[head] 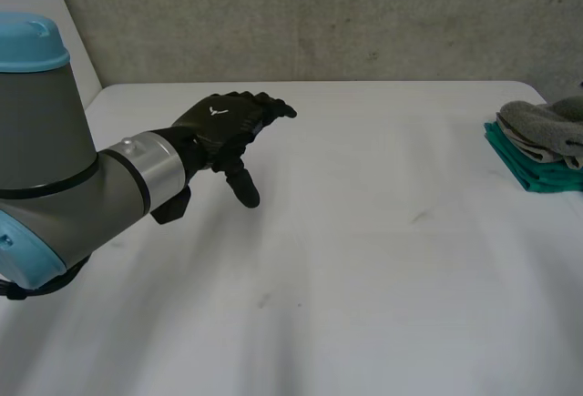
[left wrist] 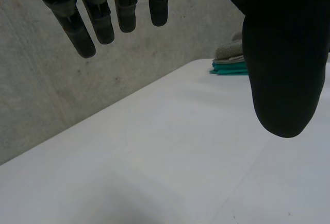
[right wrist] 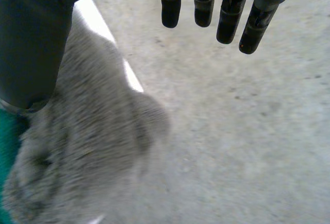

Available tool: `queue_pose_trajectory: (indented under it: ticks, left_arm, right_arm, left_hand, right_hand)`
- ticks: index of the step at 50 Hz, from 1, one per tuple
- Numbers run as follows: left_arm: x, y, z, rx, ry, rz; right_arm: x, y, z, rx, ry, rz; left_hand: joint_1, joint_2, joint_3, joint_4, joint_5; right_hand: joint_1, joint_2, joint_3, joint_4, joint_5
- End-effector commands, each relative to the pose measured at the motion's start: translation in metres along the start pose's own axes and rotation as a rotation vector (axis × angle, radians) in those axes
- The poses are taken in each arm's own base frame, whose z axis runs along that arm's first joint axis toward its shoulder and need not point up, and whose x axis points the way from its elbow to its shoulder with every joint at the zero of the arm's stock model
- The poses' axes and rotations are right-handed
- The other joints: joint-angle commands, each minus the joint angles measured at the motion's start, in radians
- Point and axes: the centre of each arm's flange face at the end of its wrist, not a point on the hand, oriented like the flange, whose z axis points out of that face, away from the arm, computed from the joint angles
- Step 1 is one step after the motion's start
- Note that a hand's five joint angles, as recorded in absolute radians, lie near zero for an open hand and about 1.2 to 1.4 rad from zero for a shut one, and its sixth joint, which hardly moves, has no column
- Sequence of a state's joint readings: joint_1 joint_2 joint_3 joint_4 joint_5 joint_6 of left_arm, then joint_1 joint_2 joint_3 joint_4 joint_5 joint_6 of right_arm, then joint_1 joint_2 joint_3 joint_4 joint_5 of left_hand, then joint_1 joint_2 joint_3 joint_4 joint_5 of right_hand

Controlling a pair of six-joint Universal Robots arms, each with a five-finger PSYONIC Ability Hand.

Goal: Fold the laundry.

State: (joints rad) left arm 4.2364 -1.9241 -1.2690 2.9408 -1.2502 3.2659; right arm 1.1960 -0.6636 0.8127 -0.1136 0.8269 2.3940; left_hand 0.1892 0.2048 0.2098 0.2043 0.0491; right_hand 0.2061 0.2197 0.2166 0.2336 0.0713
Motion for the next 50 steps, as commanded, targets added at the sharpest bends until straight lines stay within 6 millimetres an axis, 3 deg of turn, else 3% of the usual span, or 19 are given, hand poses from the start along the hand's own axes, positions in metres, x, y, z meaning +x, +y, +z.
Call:
queue_pose_trajectory:
  ticks: [1,3,4,7,8,11,12,15,16,19,20,24,29,39,50]
  left_arm:
    - [-0.001,-0.011,-0.005,0.033,-0.011,0.007]
    - [-0.002,-0.016,-0.008,0.045,-0.021,0.002]
    - [-0.004,-0.018,-0.009,0.055,-0.031,0.000]
    - [-0.011,-0.029,-0.014,0.097,-0.078,-0.013]
    - [-0.013,-0.031,-0.015,0.109,-0.092,-0.018]
    - [-0.023,-0.045,-0.022,0.174,-0.156,-0.028]
    - [-0.025,-0.048,-0.024,0.193,-0.170,-0.030]
    - [-0.033,-0.058,-0.033,0.243,-0.226,-0.035]
    - [-0.036,-0.059,-0.034,0.253,-0.242,-0.035]
    - [-0.044,-0.063,-0.041,0.284,-0.292,-0.026]
    - [-0.045,-0.063,-0.042,0.287,-0.300,-0.025]
    - [-0.053,-0.057,-0.046,0.273,-0.334,-0.034]
    - [-0.069,-0.034,-0.048,0.200,-0.380,-0.060]
    - [-0.070,-0.025,-0.048,0.174,-0.387,-0.074]
    - [-0.062,-0.014,-0.049,0.173,-0.369,-0.079]
  right_arm:
    - [0.064,-0.060,-0.025,-0.124,0.288,-0.052]
    - [0.077,-0.072,-0.030,-0.153,0.372,-0.065]
    - [0.084,-0.088,-0.034,-0.168,0.445,-0.062]
    - [0.077,-0.128,-0.033,-0.121,0.500,-0.014]
    - [0.064,-0.158,-0.031,-0.065,0.502,0.041]
    - [0.039,-0.195,-0.030,0.020,0.462,0.149]
    - [0.023,-0.216,-0.032,0.067,0.420,0.223]
    - [-0.004,-0.242,-0.041,0.103,0.341,0.339]
    - [-0.019,-0.260,-0.053,0.125,0.295,0.404]
    - [-0.045,-0.280,-0.071,0.139,0.223,0.487]
    - [-0.068,-0.287,-0.081,0.132,0.162,0.527]
    - [-0.123,-0.291,-0.102,0.118,0.037,0.562]
    - [-0.158,-0.292,-0.123,0.120,-0.003,0.553]
    - [-0.163,-0.282,-0.128,0.081,0.018,0.505]
    - [-0.162,-0.284,-0.138,0.092,0.015,0.498]
  left_hand:
    - [-0.005,-0.021,-0.026,-0.020,-0.040]
    - [-0.008,-0.024,-0.029,-0.023,-0.042]
    - [-0.008,-0.024,-0.029,-0.023,-0.042]
    - [-0.008,-0.024,-0.029,-0.023,-0.042]
    - [-0.008,-0.024,-0.029,-0.023,-0.042]
    - [-0.011,-0.026,-0.032,-0.026,-0.045]
    - [-0.011,-0.026,-0.032,-0.026,-0.045]
    - [-0.014,-0.029,-0.034,-0.029,-0.048]
    - [-0.014,-0.029,-0.034,-0.029,-0.048]
    - [-0.015,-0.030,-0.035,-0.030,-0.049]
    - [-0.015,-0.030,-0.035,-0.030,-0.049]
    - [-0.015,-0.030,-0.035,-0.030,-0.049]
    - [-0.015,-0.030,-0.035,-0.030,-0.049]
    - [-0.015,-0.030,-0.035,-0.030,-0.049]
    - [-0.015,-0.030,-0.035,-0.030,-0.049]
  right_hand:
    - [-0.032,-0.045,-0.042,-0.059,-0.071]
    - [-0.032,-0.045,-0.042,-0.059,-0.071]
    - [-0.032,-0.045,-0.042,-0.059,-0.071]
    - [-0.032,-0.045,-0.042,-0.059,-0.071]
    - [-0.032,-0.045,-0.042,-0.059,-0.071]
    - [-0.032,-0.045,-0.042,-0.059,-0.071]
    - [-0.032,-0.045,-0.042,-0.059,-0.071]
    - [-0.032,-0.045,-0.042,-0.059,-0.071]
    - [-0.032,-0.045,-0.042,-0.059,-0.071]
    - [-0.032,-0.045,-0.042,-0.059,-0.071]
    - [-0.032,-0.045,-0.042,-0.059,-0.071]
    - [-0.032,-0.045,-0.042,-0.059,-0.071]
    - [-0.032,-0.045,-0.042,-0.059,-0.071]
    - [-0.032,-0.045,-0.042,-0.059,-0.071]
    - [-0.032,-0.045,-0.042,-0.059,-0.071]
